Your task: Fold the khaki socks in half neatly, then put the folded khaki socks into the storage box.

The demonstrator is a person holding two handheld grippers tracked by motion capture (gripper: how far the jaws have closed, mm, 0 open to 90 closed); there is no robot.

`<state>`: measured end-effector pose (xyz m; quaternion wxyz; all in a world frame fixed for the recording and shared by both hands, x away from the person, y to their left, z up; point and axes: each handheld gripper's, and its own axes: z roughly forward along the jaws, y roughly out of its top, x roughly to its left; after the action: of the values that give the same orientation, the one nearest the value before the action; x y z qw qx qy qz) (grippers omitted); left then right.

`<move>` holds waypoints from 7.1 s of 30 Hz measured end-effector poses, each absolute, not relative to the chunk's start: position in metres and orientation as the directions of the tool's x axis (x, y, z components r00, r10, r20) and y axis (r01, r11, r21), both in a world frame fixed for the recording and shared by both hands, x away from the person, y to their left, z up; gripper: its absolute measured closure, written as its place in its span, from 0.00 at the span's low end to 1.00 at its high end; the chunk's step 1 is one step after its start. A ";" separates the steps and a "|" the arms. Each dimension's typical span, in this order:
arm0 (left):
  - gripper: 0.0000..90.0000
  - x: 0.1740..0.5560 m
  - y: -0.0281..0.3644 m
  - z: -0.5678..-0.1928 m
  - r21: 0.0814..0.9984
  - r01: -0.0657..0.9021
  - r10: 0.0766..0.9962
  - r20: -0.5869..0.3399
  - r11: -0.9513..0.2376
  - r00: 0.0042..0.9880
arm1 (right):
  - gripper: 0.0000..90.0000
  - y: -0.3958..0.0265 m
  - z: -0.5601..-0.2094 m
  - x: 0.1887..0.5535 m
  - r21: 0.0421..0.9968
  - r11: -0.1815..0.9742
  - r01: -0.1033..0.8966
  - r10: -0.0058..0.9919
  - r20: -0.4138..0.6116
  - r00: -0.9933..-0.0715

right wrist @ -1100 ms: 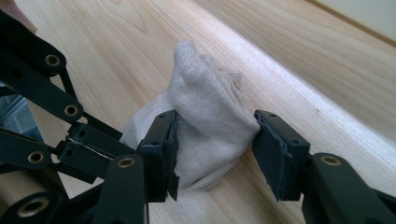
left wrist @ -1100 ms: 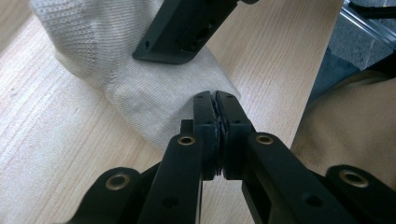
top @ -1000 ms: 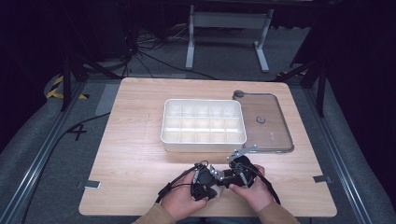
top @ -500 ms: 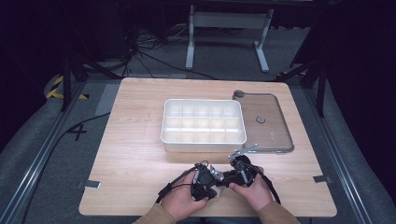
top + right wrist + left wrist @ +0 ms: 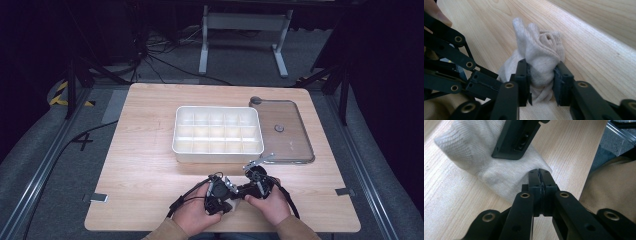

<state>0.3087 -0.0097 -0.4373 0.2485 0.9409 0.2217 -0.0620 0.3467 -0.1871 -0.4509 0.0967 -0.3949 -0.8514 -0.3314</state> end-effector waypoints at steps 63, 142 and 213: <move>0.83 0.334 0.075 -0.369 0.530 0.562 0.523 -0.240 -0.635 0.818 | 0.85 -0.216 -0.401 0.340 0.640 0.420 0.643 0.624 0.311 -0.717; 0.75 0.350 0.161 -0.363 0.503 0.712 0.696 -0.267 -0.490 0.667 | 0.84 -0.236 -0.306 0.422 0.588 0.534 0.608 0.741 0.020 -0.671; 0.74 0.345 0.172 -0.367 0.507 0.726 0.706 -0.281 -0.465 0.649 | 0.85 -0.198 -0.383 0.461 0.295 0.721 0.627 0.675 -0.095 -0.732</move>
<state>0.3447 0.1719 -0.3669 0.3040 0.8558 0.4183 -0.0158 0.4612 -0.1978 -0.3834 -0.0982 -0.3530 -0.9224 -0.1225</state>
